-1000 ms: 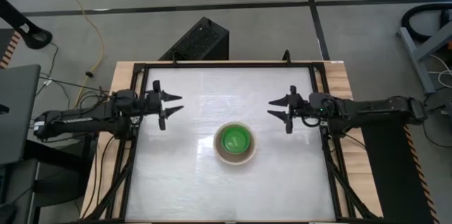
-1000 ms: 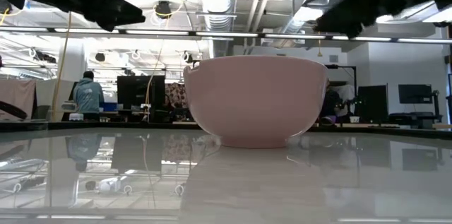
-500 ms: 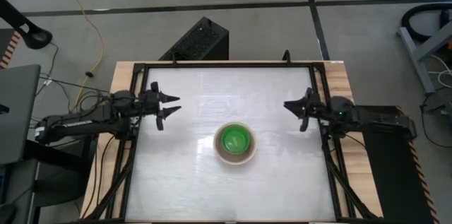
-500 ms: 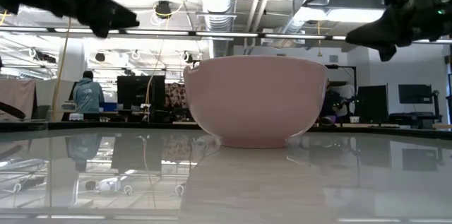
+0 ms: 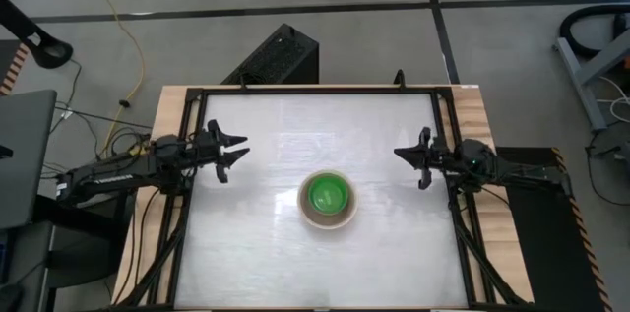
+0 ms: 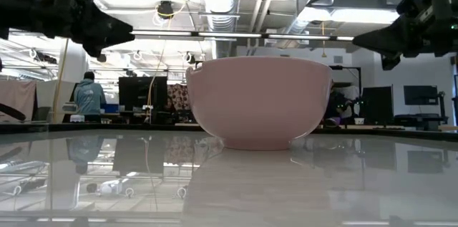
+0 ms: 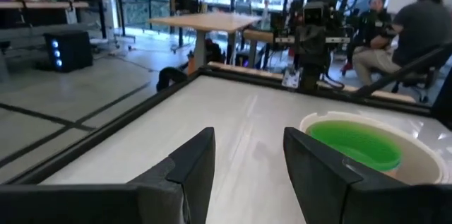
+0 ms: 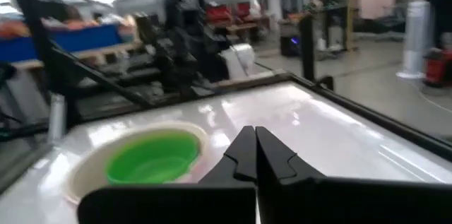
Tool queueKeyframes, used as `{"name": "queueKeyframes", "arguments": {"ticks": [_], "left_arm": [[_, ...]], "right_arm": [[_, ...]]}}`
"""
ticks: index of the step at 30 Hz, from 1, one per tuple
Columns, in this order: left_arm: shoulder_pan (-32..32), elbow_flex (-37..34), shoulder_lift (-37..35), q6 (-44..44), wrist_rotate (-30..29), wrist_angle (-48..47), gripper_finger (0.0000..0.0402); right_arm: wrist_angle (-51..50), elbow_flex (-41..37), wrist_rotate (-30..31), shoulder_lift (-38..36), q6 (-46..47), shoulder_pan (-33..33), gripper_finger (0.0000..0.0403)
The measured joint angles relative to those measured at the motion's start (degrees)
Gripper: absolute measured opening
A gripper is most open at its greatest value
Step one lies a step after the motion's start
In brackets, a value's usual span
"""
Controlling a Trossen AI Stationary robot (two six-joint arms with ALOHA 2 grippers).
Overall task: Nest bowls inside each other
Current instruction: Return to Home Position
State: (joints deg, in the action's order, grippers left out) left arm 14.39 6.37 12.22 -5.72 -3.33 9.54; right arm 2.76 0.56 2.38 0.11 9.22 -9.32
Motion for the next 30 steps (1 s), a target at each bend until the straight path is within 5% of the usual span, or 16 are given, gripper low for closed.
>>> {"name": "queueKeyframes", "arguments": {"ticks": [6,30], "left_arm": [[0.00,-5.72,-1.50,-2.66,-0.31,9.04,0.0158],[0.00,-5.76,-1.07,-1.00,-0.46,-5.14,0.0158]], "right_arm": [[-1.05,0.01,-1.89,0.02,-0.66,-0.22,0.0012],[-2.42,0.13,-2.06,0.03,1.28,-0.20,0.0028]]}}
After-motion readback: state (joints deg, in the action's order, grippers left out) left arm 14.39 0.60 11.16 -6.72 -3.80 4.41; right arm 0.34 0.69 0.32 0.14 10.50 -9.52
